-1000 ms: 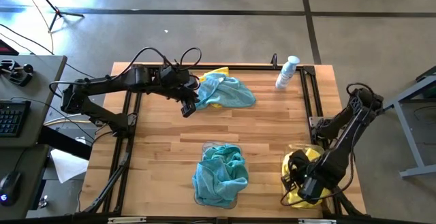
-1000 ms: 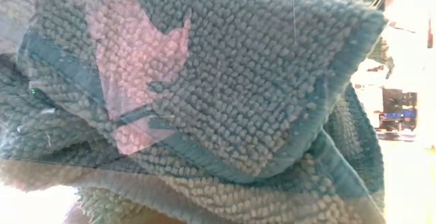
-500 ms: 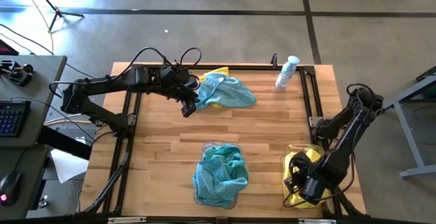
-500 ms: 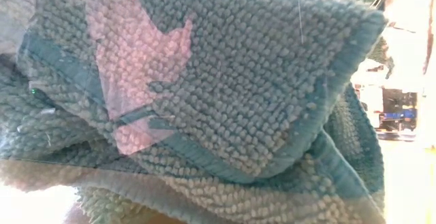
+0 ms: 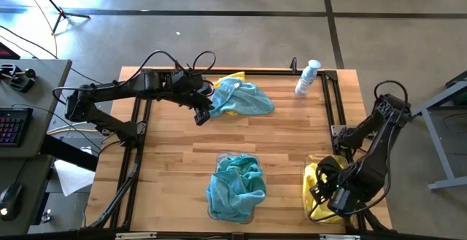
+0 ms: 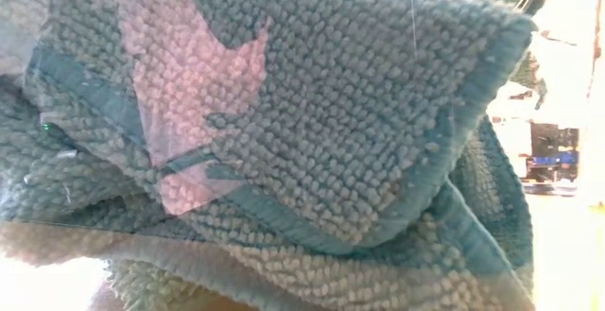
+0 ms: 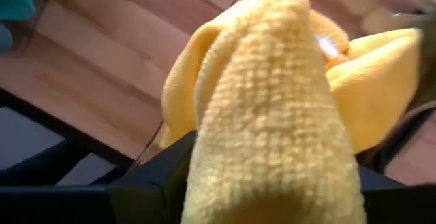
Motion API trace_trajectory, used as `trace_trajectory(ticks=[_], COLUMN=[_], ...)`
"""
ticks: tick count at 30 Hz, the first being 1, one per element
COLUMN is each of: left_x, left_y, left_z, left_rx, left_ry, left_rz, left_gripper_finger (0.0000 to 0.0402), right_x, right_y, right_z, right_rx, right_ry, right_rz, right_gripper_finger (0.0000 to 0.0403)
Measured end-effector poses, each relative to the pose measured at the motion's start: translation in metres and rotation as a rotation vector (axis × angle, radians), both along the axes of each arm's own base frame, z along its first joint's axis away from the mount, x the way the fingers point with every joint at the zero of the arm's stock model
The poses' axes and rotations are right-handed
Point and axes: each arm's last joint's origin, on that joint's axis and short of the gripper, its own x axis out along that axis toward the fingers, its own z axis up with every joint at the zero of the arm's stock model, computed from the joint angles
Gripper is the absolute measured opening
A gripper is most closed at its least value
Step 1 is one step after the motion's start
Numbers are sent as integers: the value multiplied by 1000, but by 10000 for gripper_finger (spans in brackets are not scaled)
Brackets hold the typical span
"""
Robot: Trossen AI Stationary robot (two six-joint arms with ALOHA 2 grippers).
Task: Sort microfiber towel by color & place in baskets
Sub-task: Put the yellow towel into the right transparent bin
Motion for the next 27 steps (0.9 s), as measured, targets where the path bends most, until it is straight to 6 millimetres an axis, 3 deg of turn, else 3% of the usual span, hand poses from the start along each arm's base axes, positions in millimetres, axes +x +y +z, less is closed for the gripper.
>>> trace_trajectory(ticks=[7, 11, 16, 21, 24, 27], left_x=[0, 0, 0, 0, 0, 0], left_y=[0, 0, 0, 0, 0, 0], left_z=[0, 0, 0, 0, 0, 0], left_rx=[0, 8, 12, 12, 12, 18], left_ry=[0, 2, 3, 3, 3, 5], left_rz=[0, -10, -14, -14, -14, -22], left_gripper_finger=[91, 91, 91, 91, 91, 91], right_x=[-2, 3, -10, -7, -11, -12], right_y=[-1, 8, 2, 9, 5, 7], right_z=[-8, -8, -9, -8, -8, -7], right_rx=[-16, -36, -1, -43, -20, 12], right_ry=[71, -143, 136, -106, 39, 59], right_rz=[-66, -10, -128, -48, -112, -121], right_gripper_finger=[200, 199, 195, 187, 178, 168])
